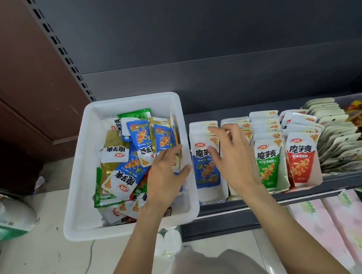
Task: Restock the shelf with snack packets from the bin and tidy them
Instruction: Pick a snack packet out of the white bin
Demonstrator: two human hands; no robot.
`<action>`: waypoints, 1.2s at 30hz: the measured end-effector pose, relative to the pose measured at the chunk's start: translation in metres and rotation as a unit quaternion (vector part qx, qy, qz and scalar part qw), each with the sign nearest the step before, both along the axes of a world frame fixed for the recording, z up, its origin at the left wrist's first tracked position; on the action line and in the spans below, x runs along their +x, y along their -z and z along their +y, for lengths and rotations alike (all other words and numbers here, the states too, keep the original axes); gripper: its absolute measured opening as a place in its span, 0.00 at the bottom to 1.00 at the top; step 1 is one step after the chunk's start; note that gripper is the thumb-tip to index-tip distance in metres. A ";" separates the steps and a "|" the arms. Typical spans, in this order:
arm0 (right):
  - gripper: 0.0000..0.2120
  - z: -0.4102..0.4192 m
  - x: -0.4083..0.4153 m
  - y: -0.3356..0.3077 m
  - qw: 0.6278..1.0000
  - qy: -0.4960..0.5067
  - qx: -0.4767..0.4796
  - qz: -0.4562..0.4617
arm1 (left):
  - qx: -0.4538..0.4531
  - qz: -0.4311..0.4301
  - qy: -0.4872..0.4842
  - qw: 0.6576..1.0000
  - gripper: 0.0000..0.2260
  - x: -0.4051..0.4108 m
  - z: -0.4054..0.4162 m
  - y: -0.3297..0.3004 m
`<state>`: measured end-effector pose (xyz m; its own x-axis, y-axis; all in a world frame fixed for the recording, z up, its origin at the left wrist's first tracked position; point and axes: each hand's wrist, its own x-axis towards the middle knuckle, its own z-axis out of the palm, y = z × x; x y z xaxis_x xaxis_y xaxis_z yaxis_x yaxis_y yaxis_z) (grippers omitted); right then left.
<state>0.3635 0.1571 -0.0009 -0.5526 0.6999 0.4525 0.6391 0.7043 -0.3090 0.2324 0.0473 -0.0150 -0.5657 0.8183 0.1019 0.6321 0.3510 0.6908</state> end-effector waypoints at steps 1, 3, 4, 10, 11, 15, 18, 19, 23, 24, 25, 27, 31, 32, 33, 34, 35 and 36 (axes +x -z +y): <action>0.17 -0.003 0.000 -0.002 0.999 -0.012 -0.030 0.039 | 0.027 0.015 -0.014 0.999 0.19 -0.005 -0.004 -0.001; 0.12 -0.013 -0.005 -0.010 0.989 -0.061 -0.091 0.100 | 0.069 0.047 -0.059 0.995 0.14 -0.020 -0.017 -0.002; 0.09 -0.019 -0.010 -0.015 0.982 -0.102 -0.116 0.106 | 0.076 0.066 -0.081 0.992 0.13 -0.030 -0.027 -0.001; 0.14 -0.050 -0.087 -0.012 0.963 -0.207 -0.149 -0.090 | -0.023 0.164 -0.075 0.983 0.15 -0.088 -0.071 0.018; 0.18 -0.049 -0.102 -0.003 0.963 -0.179 -0.156 -0.128 | -0.040 0.172 -0.048 0.983 0.15 -0.092 -0.071 0.020; 0.32 -0.044 -0.140 0.036 0.939 -0.048 -0.259 -0.221 | -0.143 0.172 0.009 0.975 0.20 -0.100 -0.063 0.023; 0.31 -0.055 -0.147 0.052 0.934 -0.004 -0.243 -0.262 | -0.214 0.198 0.020 0.957 0.22 -0.104 -0.058 0.029; 0.31 -0.059 -0.146 0.055 0.938 -0.006 -0.223 -0.264 | -0.217 0.202 0.019 0.955 0.22 -0.106 -0.058 0.030; 0.26 -0.080 -0.134 0.056 0.953 -0.045 -0.178 -0.239 | -0.201 0.181 0.011 0.963 0.19 -0.112 -0.055 0.030; 0.21 -0.084 -0.132 0.051 0.957 -0.046 -0.171 -0.232 | -0.182 0.168 0.004 0.969 0.19 -0.113 -0.055 0.029; 0.16 -0.088 -0.131 0.045 0.957 -0.046 -0.167 -0.231 | -0.151 0.149 -0.007 0.977 0.18 -0.113 -0.054 0.029; 0.09 -0.093 -0.129 0.032 0.966 -0.047 -0.137 -0.213 | -0.062 0.080 -0.037 0.994 0.16 -0.111 -0.054 0.026; 0.08 -0.088 -0.107 0.009 0.994 -0.062 0.013 -0.090 | 0.088 -0.027 -0.092 0.991 0.18 -0.111 -0.055 0.012; 0.07 -0.083 -0.098 0.002 0.994 -0.080 0.048 -0.058 | 0.113 -0.007 -0.077 0.991 0.20 -0.112 -0.056 0.006; 0.06 -0.078 -0.088 -0.007 0.991 -0.103 0.076 -0.032 | 0.135 0.017 -0.051 0.989 0.21 -0.115 -0.057 -0.001; 0.07 -0.071 -0.079 -0.018 0.987 -0.127 0.095 0.001 | 0.143 0.030 -0.018 0.989 0.21 -0.119 -0.058 -0.011; 0.08 -0.065 -0.072 -0.026 0.982 -0.153 0.101 0.037 | 0.130 0.017 0.015 0.991 0.20 -0.123 -0.058 -0.016; 0.07 -0.061 -0.067 -0.034 0.978 -0.178 0.088 0.071 | 0.092 -0.027 0.052 0.994 0.20 -0.123 -0.058 -0.030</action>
<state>0.2961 0.0964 0.0334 -0.6697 0.3798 0.6382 0.3040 0.9242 -0.2309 0.1090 -0.0103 0.0146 -0.4880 0.8429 0.2265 0.6181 0.1505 0.7715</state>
